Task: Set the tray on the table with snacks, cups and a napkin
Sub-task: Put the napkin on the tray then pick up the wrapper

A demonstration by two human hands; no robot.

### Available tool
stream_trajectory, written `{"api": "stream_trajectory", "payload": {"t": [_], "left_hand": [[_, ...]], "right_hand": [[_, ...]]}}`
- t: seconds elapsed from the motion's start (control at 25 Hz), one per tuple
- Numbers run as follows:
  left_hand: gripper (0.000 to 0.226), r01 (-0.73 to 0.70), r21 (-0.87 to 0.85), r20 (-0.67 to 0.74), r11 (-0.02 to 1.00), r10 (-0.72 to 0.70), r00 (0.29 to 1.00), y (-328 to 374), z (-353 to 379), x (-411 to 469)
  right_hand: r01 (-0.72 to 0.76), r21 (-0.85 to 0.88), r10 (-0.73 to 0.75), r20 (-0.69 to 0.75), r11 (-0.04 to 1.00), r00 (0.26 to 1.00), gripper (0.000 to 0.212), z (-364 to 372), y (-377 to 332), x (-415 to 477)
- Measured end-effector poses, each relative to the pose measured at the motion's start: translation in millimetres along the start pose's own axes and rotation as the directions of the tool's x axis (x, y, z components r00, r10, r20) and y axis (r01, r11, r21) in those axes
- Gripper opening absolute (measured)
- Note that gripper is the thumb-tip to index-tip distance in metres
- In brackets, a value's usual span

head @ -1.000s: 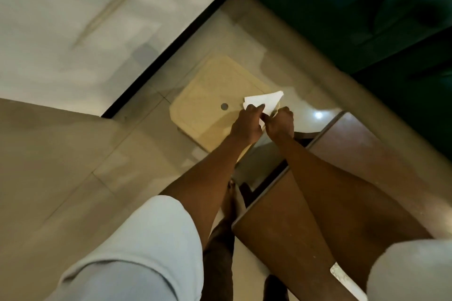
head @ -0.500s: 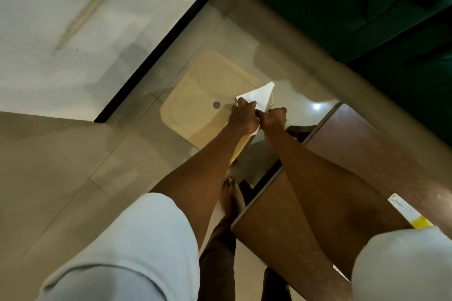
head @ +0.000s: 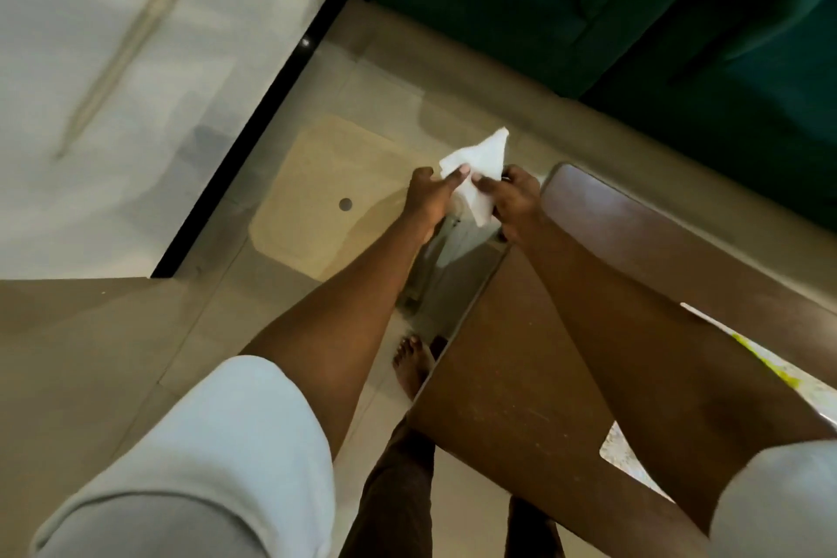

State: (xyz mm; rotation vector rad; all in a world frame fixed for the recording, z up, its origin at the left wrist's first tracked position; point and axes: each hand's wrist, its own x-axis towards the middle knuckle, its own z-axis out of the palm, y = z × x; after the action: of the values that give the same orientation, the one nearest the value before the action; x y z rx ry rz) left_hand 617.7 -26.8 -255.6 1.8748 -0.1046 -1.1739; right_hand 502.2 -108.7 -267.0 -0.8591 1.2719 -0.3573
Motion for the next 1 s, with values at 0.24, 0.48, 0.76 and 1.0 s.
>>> {"api": "stream_trajectory", "payload": {"t": [0.24, 0.48, 0.76, 1.0], "left_hand": [[0.034, -0.127, -0.212, 0.13, 0.969, 0.157, 0.979, 125, 114, -83], [0.035, -0.285, -0.194, 0.312, 0.939, 0.335, 0.889, 188, 270, -217], [0.04, -0.306, -0.212, 0.479, 0.928, 0.372, 0.795, 175, 456, -362], [0.033, -0.239, -0.085, 0.555, 0.967, 0.246, 0.795, 120, 556, -418]], "right_hand": [[0.22, 0.012, -0.22, -0.003, 0.975, 0.975, 0.034, -125, -117, -60], [0.369, 0.077, -0.357, -0.141, 0.926, 0.924, 0.04, -318, -212, -165], [0.49, 0.069, -0.459, -0.257, 0.869, 0.85, 0.039, -547, -225, -266], [0.474, 0.153, -0.404, -0.341, 0.867, 0.849, 0.034, -668, -181, -293]]}}
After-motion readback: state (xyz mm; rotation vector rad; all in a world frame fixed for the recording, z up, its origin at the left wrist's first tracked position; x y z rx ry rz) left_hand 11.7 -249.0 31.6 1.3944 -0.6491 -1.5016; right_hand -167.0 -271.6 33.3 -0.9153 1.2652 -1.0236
